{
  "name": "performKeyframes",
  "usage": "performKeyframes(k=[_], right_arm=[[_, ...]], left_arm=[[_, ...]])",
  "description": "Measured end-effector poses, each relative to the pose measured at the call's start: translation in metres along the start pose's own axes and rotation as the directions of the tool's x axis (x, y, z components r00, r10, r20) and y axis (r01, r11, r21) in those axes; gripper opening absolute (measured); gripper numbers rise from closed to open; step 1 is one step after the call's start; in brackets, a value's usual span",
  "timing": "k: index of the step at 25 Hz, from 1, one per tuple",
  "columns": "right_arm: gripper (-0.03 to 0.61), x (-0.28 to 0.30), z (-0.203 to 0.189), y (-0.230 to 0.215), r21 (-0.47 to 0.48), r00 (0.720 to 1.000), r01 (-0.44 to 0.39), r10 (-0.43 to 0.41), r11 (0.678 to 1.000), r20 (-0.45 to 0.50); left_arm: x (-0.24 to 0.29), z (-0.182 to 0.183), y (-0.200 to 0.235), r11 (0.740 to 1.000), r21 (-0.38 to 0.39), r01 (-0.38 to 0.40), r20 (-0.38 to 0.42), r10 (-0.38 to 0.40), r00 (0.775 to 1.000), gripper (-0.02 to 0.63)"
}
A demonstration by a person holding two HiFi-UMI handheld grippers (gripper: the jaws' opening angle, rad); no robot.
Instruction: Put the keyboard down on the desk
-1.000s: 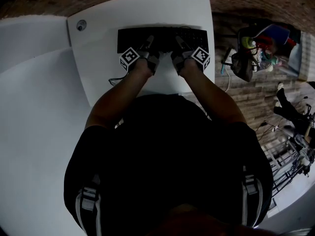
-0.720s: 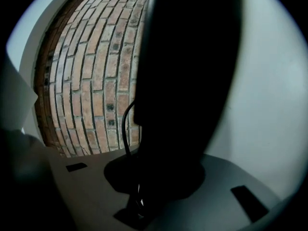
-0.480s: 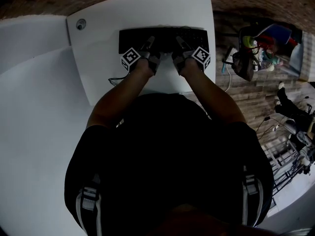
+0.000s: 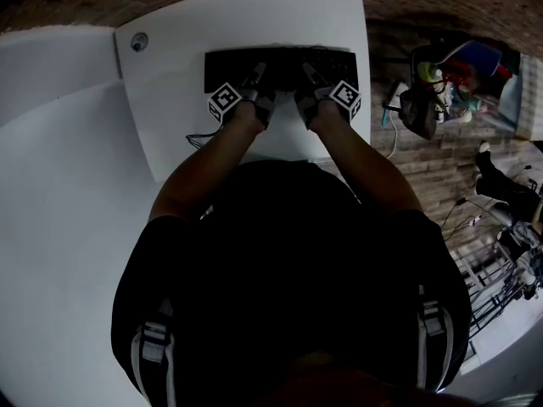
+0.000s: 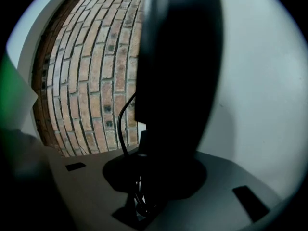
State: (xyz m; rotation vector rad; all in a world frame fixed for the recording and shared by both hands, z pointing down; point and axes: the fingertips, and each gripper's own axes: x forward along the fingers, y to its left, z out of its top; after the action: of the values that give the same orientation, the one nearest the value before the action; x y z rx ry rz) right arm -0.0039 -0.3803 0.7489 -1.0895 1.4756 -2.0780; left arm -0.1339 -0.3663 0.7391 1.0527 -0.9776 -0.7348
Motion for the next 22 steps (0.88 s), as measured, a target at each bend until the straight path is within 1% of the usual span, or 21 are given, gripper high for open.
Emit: performKeyframes(k=[9, 13, 18, 22], right_arm=[[0.137, -0.001, 0.005, -0.005, 0.014, 1.000, 0.002, -0.002, 1.000, 0.011], [0.141, -0.002, 0.005, -0.011, 0.016, 0.999, 0.026, -0.026, 1.000, 0.019], [0.170, -0.002, 0.007, -0.016, 0.012, 0.999, 0.037, -0.037, 0.999, 0.022], [0.195, 0.000, 0.008, -0.019, 0.023, 0.999, 0.047, -0.047, 0.999, 0.021]], left_arm=[[0.004, -0.003, 0.006, 1.000, 0.011, -0.023, -0.007, 0.023, 1.000, 0.101], [0.002, -0.002, 0.014, 0.999, 0.007, -0.048, -0.006, 0.048, 0.999, 0.118], [-0.002, -0.003, 0.022, 0.998, -0.006, -0.061, -0.006, 0.061, 0.998, 0.130], [-0.002, -0.002, 0.025, 0.998, 0.000, -0.066, -0.006, 0.066, 0.998, 0.149]])
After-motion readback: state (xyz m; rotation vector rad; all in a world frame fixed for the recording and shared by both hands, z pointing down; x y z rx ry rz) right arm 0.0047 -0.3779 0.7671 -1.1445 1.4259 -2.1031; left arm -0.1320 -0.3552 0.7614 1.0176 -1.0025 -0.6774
